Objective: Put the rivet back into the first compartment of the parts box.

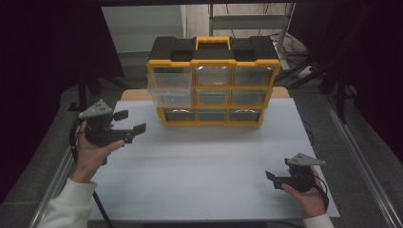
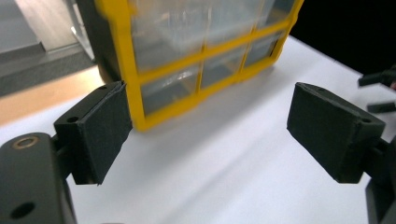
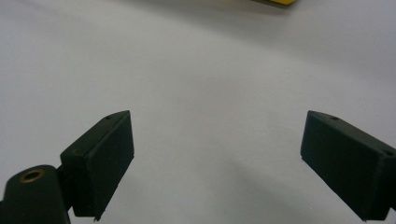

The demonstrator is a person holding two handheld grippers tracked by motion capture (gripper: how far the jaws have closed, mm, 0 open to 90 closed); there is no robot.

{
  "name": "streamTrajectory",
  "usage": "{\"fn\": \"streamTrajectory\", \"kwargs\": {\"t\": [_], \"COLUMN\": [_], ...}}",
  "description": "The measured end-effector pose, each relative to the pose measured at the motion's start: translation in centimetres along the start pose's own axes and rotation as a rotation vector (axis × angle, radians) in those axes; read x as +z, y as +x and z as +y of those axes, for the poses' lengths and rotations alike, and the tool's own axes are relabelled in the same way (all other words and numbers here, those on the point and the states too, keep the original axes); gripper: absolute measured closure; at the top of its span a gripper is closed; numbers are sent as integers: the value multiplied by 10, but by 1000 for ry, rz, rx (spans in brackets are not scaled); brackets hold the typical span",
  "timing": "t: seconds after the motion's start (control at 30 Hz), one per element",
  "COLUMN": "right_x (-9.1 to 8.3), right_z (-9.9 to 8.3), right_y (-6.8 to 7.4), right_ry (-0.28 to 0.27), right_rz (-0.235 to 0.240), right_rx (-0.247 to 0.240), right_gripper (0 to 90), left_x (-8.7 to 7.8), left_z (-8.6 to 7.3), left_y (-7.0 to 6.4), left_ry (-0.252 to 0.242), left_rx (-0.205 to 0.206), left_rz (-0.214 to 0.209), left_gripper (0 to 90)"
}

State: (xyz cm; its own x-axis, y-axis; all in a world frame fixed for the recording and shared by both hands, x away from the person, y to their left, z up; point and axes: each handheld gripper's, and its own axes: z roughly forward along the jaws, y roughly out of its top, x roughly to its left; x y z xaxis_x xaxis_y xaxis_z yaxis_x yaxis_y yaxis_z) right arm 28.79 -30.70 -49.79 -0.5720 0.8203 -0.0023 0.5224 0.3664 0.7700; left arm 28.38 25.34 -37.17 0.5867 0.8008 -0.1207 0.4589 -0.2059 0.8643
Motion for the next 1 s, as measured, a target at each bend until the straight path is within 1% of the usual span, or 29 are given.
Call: {"fn": "streamTrajectory", "kwargs": {"t": [0.07, 0.17, 0.27, 0.33, 0.43, 0.5, 0.63, 0.77, 0.87, 1.0], "right_x": [0, 0, -1, -1, 0, -1, -1, -2, -4, -4], "right_z": [0, 0, 0, 0, 0, 0, 0, 0, 1, 1], "right_y": [0, 0, 0, 0, 0, 0, 0, 0, 0, 1], "right_ry": [-1, -2, -2, -1, -2, -2, -2, -10, -29, -37], "right_rz": [0, 1, 2, 2, 3, 1, 1, 4, 12, 18], "right_rx": [-1, 0, 0, -1, -2, -1, -1, -5, -10, -16], "right_gripper": [102, 102, 102, 101, 101, 101, 101, 101, 98, 95], "left_x": [2, 8, 16, 24, 33, 38, 44, 47, 49, 51], "left_z": [-13, -35, -53, -66, -80, -88, -94, -96, -97, -98], "left_y": [-3, -8, -11, -13, -15, -16, -19, -23, -24, -24], "left_ry": [6, 29, 62, 89, 112, 129, 155, 163, 170, 177], "left_rx": [-5, -18, -24, -32, -46, -48, -34, -22, -20, -19], "left_rz": [3, -1, -2, -9, -22, -28, -22, -23, -24, -26], "left_gripper": [143, 144, 145, 147, 153, 153, 154, 153, 153, 153]}}
